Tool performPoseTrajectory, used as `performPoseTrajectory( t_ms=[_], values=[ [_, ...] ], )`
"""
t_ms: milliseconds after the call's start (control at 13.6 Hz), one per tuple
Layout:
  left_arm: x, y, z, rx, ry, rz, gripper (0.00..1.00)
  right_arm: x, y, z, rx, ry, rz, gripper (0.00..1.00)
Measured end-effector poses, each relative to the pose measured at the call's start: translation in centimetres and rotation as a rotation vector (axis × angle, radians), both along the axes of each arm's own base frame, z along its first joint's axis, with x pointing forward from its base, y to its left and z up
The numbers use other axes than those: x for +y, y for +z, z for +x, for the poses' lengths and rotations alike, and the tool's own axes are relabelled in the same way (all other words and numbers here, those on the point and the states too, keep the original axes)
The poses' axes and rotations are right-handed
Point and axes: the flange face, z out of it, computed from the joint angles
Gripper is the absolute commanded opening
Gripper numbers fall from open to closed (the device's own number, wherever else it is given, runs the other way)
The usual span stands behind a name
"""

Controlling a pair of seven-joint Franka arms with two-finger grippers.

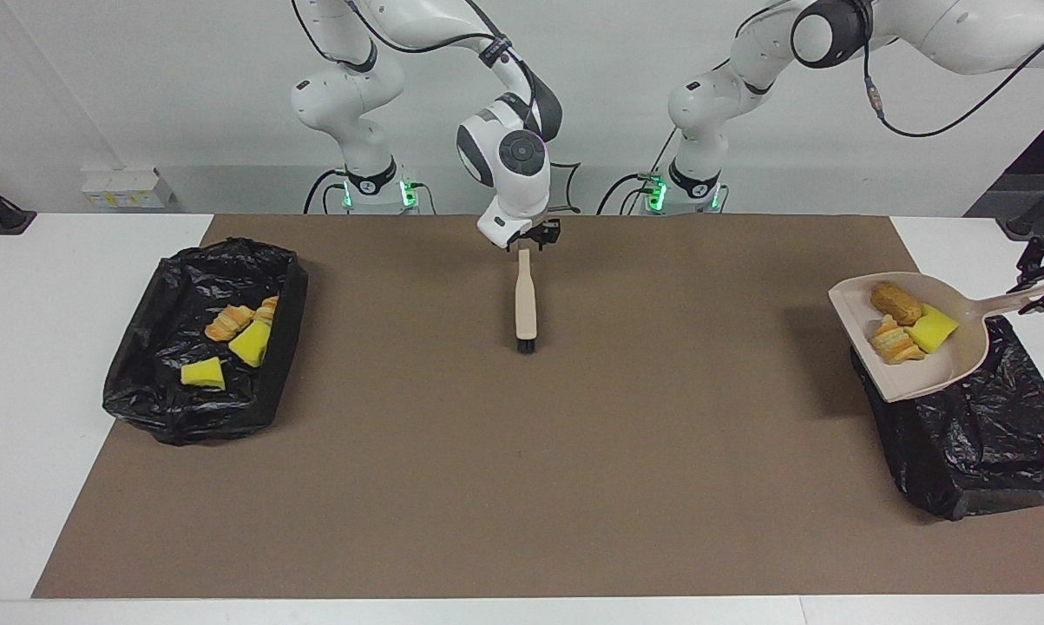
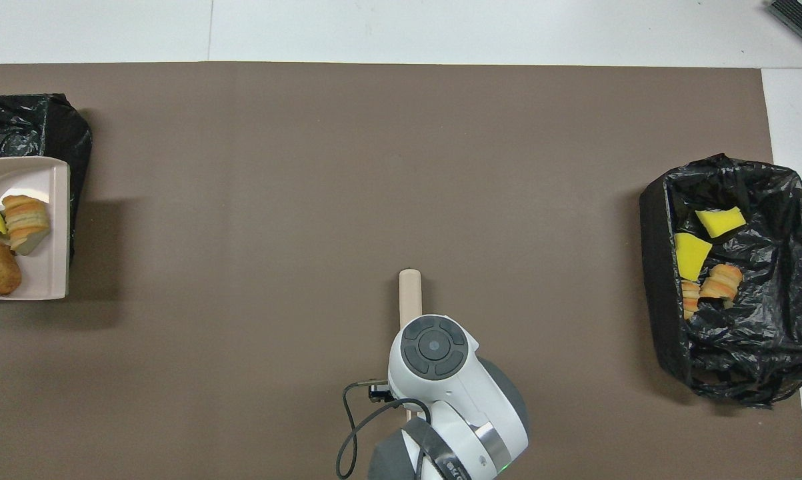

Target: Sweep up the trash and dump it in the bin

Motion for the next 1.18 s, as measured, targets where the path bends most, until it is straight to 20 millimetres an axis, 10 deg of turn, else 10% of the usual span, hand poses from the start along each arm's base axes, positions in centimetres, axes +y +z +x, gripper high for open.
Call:
performPoseTrajectory(
  t_ms=[663,1179],
  values=[
    [0.8,3.3,2.1,-0.012,-0.066,0.174,0.0,-13.0,9.2,15.0,-0.33,0.038,-0.086,1.0],
    [-2.2,8.3,4.0,-0.031,-0.152,0.419,0.0,-21.9,16.6,20.9,-0.507,-0.059,-0.178,1.0]
  ],
)
